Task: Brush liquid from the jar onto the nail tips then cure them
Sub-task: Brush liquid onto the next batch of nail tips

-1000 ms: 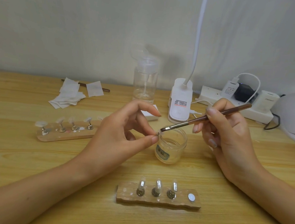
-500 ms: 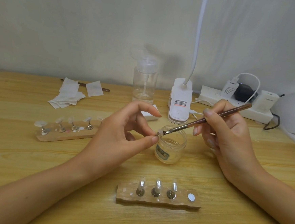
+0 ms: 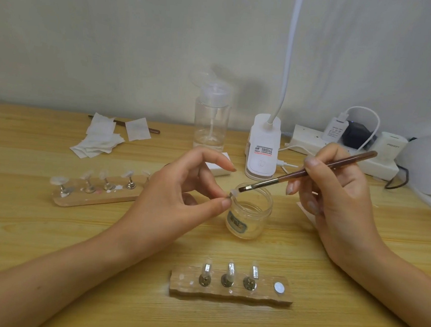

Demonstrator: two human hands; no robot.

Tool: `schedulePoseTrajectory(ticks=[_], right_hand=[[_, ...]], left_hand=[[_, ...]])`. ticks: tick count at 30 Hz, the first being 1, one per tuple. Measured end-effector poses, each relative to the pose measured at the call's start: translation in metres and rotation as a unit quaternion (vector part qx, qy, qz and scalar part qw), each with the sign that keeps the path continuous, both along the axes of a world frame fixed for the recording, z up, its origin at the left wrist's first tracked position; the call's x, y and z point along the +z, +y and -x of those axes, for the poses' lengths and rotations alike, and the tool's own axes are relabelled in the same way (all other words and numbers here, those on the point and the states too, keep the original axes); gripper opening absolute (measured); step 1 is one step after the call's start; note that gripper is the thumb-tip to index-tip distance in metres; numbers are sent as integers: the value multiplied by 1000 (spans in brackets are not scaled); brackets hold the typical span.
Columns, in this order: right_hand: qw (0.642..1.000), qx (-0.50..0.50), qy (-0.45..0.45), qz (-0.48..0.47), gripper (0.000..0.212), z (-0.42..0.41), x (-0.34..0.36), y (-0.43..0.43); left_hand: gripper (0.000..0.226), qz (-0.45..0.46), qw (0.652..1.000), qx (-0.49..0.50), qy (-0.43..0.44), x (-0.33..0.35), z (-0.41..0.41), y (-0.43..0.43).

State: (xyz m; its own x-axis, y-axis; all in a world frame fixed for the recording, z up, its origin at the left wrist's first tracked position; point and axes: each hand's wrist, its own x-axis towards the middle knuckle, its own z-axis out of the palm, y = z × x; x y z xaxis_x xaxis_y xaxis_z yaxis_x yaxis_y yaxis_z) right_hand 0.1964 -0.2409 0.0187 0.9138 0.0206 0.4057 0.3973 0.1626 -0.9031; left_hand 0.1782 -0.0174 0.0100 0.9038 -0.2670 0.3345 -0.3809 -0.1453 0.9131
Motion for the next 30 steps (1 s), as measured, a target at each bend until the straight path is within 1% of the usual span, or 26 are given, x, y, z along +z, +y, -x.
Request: schedulePoseTrajectory(ticks=[2,5,10,14,17,21,30], right_hand=[[999,25,-20,-4,19,1,0,1],[998,51,-31,18,17,2,0,3],[999,9,-11,30,18,1,-2,0],[999,-12,-16,27,18,0,-3,-1],[1000,4,-30,5,17,1,-1,-1],[998,42,-39,16,17,2,0,1],[999,32,-30,28,17,2,-1,1]], left_hand=[[36,0,1000,-1,2,0,0,0],[36,0,1000,0,3,0,0,0],[36,0,1000,1,2,0,0,0],[36,1,1000,0,2,0,0,0],[37,1,1000,1,4,0,0,0],[38,5,1000,-3,6,0,0,0],[37,5,1000,-5,6,0,0,0]])
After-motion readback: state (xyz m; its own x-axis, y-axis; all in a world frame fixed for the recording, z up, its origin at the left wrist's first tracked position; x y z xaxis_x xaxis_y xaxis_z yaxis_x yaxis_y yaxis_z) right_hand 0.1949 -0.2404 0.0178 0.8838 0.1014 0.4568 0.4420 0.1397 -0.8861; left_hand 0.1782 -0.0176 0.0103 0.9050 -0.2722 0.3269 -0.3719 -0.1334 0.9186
